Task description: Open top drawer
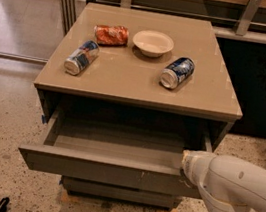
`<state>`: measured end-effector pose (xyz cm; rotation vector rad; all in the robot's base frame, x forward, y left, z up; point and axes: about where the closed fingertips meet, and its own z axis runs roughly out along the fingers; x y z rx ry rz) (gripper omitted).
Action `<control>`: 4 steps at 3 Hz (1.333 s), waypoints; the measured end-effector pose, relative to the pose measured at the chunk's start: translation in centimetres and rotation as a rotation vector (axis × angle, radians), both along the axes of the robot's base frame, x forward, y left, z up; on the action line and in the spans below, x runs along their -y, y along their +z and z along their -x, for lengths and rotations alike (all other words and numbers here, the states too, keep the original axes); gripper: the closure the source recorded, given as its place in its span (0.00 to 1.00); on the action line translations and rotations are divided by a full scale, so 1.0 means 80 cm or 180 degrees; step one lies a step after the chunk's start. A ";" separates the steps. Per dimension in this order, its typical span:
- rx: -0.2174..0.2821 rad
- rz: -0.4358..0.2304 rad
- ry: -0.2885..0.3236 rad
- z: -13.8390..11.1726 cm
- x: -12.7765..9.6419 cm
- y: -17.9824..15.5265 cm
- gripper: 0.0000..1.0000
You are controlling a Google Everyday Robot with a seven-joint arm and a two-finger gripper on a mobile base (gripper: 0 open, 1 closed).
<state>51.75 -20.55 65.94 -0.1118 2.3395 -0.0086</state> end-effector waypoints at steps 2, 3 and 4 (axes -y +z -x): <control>-0.0154 -0.0078 0.0026 0.010 0.001 -0.022 1.00; -0.0201 -0.0105 -0.0008 0.028 0.010 -0.027 1.00; -0.0201 -0.0105 -0.0008 0.029 0.010 -0.027 1.00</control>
Offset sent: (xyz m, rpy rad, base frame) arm -0.0816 -0.0358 -0.0520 0.0627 0.1603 -0.0299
